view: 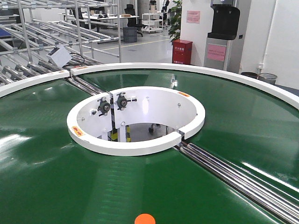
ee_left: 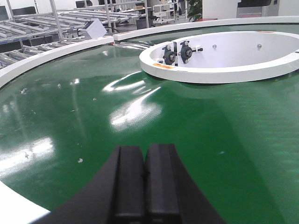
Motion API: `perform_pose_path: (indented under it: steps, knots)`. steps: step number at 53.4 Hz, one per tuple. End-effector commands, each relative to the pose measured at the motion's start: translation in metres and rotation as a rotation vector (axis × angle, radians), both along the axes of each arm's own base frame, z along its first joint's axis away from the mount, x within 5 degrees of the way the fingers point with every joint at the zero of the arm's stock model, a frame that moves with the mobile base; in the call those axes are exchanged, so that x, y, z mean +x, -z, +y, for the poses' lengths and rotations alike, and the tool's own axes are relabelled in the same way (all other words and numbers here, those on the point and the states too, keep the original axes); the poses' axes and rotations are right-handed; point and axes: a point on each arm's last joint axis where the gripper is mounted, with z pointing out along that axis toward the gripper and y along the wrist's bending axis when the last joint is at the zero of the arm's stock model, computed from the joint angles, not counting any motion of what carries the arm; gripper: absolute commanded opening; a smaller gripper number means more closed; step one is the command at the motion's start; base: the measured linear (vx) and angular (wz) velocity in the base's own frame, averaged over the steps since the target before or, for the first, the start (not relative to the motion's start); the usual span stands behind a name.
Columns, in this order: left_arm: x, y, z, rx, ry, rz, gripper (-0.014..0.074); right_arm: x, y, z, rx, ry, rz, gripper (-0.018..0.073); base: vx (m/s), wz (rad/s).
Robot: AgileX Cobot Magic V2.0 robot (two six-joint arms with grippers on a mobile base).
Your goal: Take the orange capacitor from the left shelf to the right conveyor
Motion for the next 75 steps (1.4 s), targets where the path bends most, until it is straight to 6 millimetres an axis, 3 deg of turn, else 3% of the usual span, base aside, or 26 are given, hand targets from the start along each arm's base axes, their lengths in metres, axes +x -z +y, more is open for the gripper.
perform_pose_path:
  steps: [1, 21, 39, 52, 53, 57, 64, 75]
  knots:
    - [0.001, 0.003, 0.0, -0.001, -0.006, -0.063, -0.0006, 0.004, -0.015, 0.001, 0.056, 0.014, -0.082, 0.0312, 0.0, 0.0]
    - [0.001, 0.003, 0.0, -0.001, -0.006, -0.063, -0.0006, 0.004, -0.015, 0.001, 0.048, 0.012, -0.086, -0.0015, 0.0, 0.0]
    - [0.001, 0.003, 0.0, -0.001, -0.006, -0.063, -0.0006, 0.001, -0.007, -0.002, -0.014, 0.004, -0.014, -0.0011, 0.0, 0.0]
    - [0.001, 0.003, 0.0, -0.001, -0.006, -0.063, -0.0006, 0.002, -0.011, -0.009, -0.107, 0.0, -0.125, -0.0011, 0.0, 0.0]
    - [0.001, 0.003, 0.0, -0.001, -0.006, -0.063, -0.0006, -0.004, -0.008, -0.03, -0.004, 0.128, -0.26, -0.0011, 0.0, 0.0]
    - [0.001, 0.003, 0.0, -0.001, -0.006, -0.063, -0.0006, -0.012, 0.002, -0.045, 0.063, 0.229, -0.34, -0.0011, 0.0, 0.0]
    - [0.001, 0.003, 0.0, -0.001, -0.006, -0.063, -0.0006, -0.028, 0.031, -0.064, 0.118, 0.372, -0.45, -0.0009, 0.0, 0.0]
    - [0.001, 0.003, 0.0, -0.001, -0.006, -0.063, -0.0006, -0.047, 0.071, -0.078, 0.179, 0.508, -0.571, -0.0008, 0.0, 0.0]
